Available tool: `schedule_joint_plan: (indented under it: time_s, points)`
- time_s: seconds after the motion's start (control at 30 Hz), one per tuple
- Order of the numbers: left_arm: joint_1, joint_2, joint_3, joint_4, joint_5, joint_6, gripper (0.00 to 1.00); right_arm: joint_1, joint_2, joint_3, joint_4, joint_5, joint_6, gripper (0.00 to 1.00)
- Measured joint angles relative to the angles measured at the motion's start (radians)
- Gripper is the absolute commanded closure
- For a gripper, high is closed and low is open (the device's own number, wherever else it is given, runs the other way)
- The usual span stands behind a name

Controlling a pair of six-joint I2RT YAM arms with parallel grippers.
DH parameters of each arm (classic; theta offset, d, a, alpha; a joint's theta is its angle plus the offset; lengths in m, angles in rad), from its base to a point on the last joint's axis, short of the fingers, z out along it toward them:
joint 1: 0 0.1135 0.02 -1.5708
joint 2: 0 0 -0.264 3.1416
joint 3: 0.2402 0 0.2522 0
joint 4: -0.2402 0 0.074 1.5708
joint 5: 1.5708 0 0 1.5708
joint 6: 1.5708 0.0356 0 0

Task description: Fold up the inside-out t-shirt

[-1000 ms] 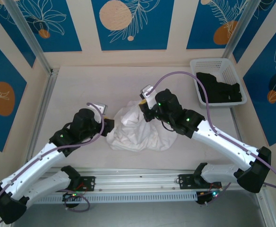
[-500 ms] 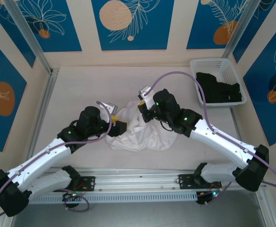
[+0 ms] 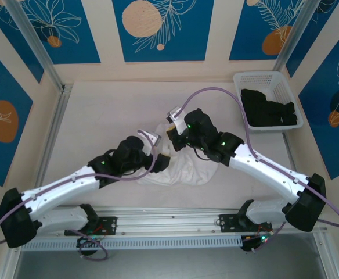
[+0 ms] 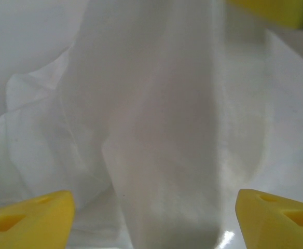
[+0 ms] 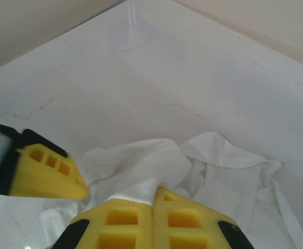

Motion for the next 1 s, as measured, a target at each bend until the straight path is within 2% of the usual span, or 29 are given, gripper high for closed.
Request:
schedule_joint_plan:
  time_s: [0.1, 0.23, 0.33, 0.47, 0.63, 0.87, 1.0]
  points:
    - [-0.002, 0.034, 0.000, -0.011, -0.104, -0.035, 0.30, -0.001, -0.002, 0.002, 0.000, 0.000, 0.000, 1.00]
    - [-0.001, 0.029, 0.000, -0.057, -0.241, -0.066, 0.45, -0.004, -0.011, 0.002, -0.005, 0.008, -0.001, 1.00]
    - [0.011, -0.001, 0.000, -0.092, -0.306, -0.066, 0.57, -0.006, -0.028, 0.002, -0.011, 0.012, -0.002, 1.00]
    - [0.048, -0.038, 0.000, -0.131, -0.344, -0.042, 0.67, -0.006, -0.049, 0.002, -0.012, 0.011, -0.006, 1.00]
    - [0.114, -0.042, 0.000, -0.164, -0.328, -0.008, 0.80, -0.006, -0.063, 0.002, -0.010, 0.003, -0.014, 1.00]
    - [0.167, -0.043, 0.002, -0.176, -0.223, 0.024, 1.00, -0.006, -0.090, 0.000, -0.007, 0.003, -0.032, 1.00]
    - [0.179, -0.060, 0.010, -0.219, -0.145, 0.033, 1.00, -0.006, -0.090, 0.000, -0.016, 0.019, -0.039, 1.00]
